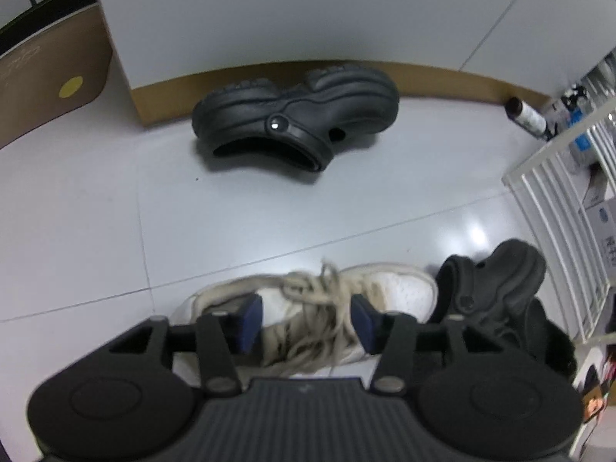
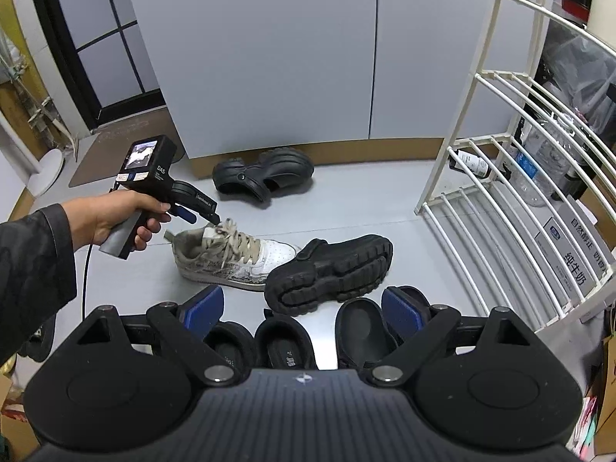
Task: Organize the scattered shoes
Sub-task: 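Lift and carry the graphic-print sneaker with the left gripper toward the shoe row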
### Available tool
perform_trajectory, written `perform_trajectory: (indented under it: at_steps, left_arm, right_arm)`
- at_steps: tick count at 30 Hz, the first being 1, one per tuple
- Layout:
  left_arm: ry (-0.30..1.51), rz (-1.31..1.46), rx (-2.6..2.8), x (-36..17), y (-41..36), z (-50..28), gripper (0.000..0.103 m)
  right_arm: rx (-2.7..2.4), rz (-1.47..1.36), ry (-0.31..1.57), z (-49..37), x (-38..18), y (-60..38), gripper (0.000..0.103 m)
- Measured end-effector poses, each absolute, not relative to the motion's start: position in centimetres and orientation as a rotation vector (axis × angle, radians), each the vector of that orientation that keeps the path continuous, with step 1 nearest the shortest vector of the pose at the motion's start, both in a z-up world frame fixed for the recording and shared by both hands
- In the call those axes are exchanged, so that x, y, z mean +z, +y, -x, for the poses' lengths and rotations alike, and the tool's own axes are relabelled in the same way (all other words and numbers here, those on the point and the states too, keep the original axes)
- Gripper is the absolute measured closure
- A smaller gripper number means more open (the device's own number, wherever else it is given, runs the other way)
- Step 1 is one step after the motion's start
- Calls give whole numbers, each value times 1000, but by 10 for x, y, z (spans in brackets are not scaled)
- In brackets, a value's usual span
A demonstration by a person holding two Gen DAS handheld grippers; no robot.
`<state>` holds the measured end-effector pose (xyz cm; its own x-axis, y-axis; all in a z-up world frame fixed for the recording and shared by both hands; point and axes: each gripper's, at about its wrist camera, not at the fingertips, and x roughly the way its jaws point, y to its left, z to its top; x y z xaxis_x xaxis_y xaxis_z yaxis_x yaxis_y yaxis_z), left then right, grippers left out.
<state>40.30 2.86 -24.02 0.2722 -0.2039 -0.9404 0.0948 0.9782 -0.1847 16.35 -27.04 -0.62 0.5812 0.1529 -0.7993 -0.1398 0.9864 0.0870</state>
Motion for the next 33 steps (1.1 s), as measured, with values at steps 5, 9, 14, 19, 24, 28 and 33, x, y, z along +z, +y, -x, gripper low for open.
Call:
perform_trajectory:
  at_steps: [5,9,14,19,24,28,33]
  left_arm:
    - [1312,148,-204,-257,19,-409,60]
    - [1346,188,-210,-276,14,-410,64]
    - [1354,169,-199,-293,7,-412,64]
    - [1352,157,-137,-301,5,-415,79]
    - [1352,143,-119,-290,11,-414,90]
    - [1342,139,-110,-276,16,-411,91]
    - [1321,194,-87,-263,30,-408,93]
  right_arm:
    - [128,-6,955,-170,-15,-277,11]
    - [120,-5,974,-176,-20,-279,11]
    - [130,19,993,-177,-24,-270,11]
    - [137,46,996,-176,-23,-263,11]
    - [116,28,1002,-178,-23,-268,11]
    - [122,10,986,-174,-17,-269,11]
    - [132,4,981,-169,-14,-269,11]
